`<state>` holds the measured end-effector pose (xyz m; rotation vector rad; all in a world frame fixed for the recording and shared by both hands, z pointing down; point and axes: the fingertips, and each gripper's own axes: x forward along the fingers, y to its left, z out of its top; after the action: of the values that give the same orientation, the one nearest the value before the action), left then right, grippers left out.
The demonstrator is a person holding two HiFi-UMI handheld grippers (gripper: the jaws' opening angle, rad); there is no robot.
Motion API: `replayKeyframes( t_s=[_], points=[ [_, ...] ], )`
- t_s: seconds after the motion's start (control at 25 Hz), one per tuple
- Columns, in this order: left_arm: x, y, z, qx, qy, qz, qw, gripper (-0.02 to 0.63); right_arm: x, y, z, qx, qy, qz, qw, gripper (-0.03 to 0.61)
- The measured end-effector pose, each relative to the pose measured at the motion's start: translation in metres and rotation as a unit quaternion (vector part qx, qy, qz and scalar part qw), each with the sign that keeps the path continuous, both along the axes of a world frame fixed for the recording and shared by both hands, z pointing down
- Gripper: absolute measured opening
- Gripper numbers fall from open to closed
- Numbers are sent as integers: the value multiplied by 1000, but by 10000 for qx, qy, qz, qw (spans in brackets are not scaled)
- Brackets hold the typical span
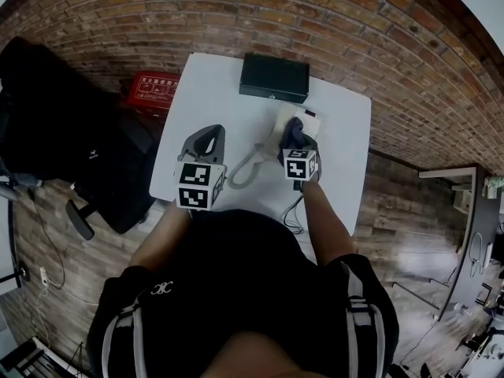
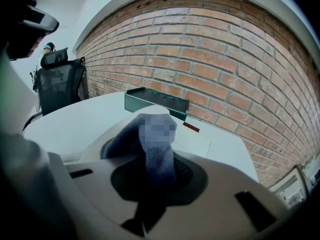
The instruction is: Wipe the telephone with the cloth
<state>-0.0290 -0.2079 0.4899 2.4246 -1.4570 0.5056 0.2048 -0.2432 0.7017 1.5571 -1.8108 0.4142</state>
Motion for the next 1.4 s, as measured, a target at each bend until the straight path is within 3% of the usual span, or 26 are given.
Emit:
replayKeyframes(
  t_s=[0.52, 0.8, 1.0, 1.24, 1.4],
  points=[
    [10, 4, -4, 41, 38, 172, 9998, -3, 3, 46, 12, -151, -7, -86, 9998, 20],
    [11, 7, -2, 19, 51, 215, 9998, -3, 50, 60, 15, -62, 15, 814, 9967, 21],
    [18, 8, -2, 30, 62, 339, 9994, -3, 64, 66, 14, -243, -239, 1213, 9920, 21],
    [32, 9, -2, 33, 88, 550, 9984, -3, 65, 54, -55, 546, -848, 1157, 9881, 21],
    [47, 9, -4, 90, 115, 737, 9972, -3, 59, 48, -118, 1361, -1387, 1029, 9755, 21]
  ],
)
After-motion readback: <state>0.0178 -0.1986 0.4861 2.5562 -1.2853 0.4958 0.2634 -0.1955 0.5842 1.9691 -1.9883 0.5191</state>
